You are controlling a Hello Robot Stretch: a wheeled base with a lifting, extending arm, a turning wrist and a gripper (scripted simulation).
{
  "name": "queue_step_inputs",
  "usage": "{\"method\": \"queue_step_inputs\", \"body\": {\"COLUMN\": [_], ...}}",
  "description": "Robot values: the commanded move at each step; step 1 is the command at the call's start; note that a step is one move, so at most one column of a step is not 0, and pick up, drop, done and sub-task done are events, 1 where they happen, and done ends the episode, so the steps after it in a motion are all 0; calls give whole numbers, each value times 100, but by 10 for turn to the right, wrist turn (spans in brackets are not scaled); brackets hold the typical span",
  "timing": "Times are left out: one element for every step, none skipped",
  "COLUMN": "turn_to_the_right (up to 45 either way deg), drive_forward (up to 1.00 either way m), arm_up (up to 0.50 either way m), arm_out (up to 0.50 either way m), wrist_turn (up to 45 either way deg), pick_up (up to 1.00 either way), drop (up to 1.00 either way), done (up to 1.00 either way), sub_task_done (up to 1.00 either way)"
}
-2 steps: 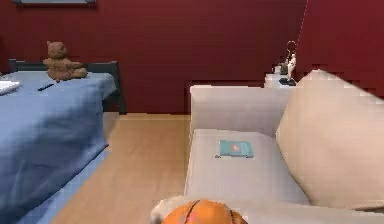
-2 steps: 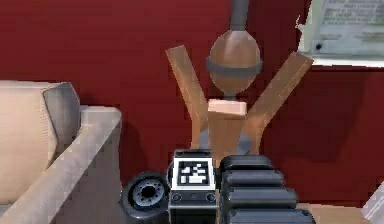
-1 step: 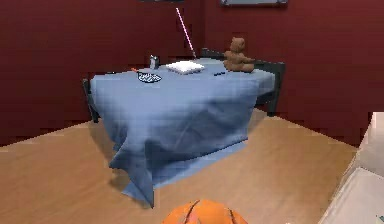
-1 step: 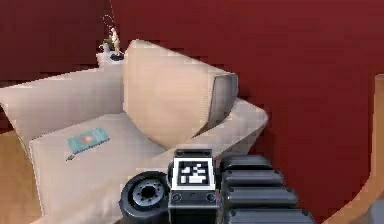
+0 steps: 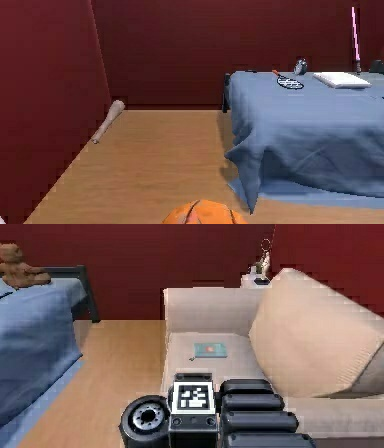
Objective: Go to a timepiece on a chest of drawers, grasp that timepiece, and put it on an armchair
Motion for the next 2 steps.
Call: {"method": "queue_step_inputs", "body": {"turn_to_the_right": [0, 450], "drive_forward": [10, 0], "arm_up": [0, 0], "arm_out": [0, 0], "wrist_turn": [0, 0], "pick_up": [0, 0], "drop": [0, 0], "done": [0, 0], "sub_task_done": [0, 0]}}
